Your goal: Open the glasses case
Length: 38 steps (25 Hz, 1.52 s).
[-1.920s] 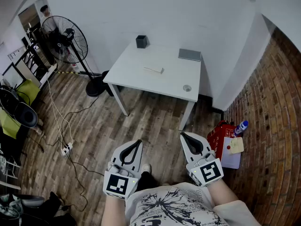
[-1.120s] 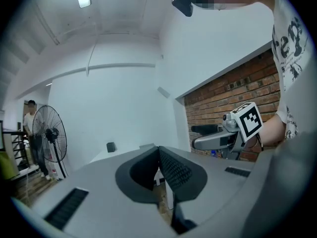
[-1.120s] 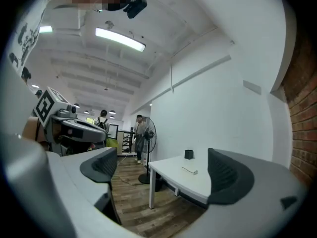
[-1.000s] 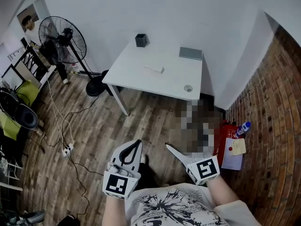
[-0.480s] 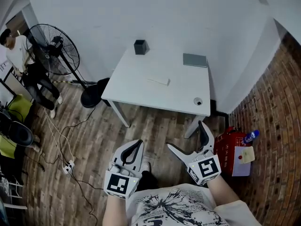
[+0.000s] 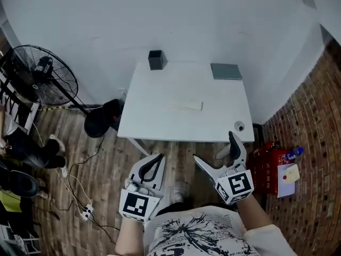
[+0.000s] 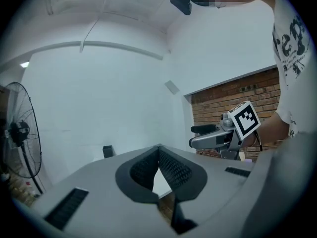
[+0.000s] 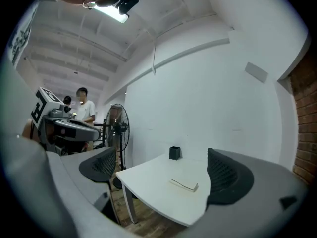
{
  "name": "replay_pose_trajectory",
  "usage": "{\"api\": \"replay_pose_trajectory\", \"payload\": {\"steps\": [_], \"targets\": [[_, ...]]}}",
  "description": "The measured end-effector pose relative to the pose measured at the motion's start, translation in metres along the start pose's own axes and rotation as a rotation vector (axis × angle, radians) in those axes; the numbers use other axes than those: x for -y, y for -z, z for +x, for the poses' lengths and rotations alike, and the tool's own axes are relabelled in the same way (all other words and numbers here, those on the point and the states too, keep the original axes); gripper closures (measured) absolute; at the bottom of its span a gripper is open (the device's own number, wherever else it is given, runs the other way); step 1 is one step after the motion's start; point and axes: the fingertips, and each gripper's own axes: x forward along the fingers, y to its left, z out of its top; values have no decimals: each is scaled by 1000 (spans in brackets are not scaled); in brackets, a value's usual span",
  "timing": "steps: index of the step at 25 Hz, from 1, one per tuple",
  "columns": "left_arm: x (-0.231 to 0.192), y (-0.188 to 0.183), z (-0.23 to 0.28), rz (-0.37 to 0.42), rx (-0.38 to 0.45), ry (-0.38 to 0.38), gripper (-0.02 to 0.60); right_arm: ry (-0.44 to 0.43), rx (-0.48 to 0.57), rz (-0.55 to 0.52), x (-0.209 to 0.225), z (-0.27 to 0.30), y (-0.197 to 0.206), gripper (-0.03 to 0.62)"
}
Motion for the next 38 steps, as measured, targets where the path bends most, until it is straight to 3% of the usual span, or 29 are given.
{"api": "replay_pose_trajectory", "payload": {"steps": [6,13,19,22,26,38], "targets": [[-52,18,41,-33,-26,51,568,47,-83,30,16,62,18,11],[-86,58,110,-29,-162,102,568,43,-206,41,59,127,59,20],[-108,75,193,-42,-139,140,568,14,-315,58,106,188,97,23],[-115,95,229,-36,-210,175,568,-13,-365,58,126,216,115,25],[-123,125,270,-48,-235,193,568,-69,-441,42,144,247,144,40],[-135,236,338,-99,-370,245,568,-257,-799,-111,168,303,255,111]]}}
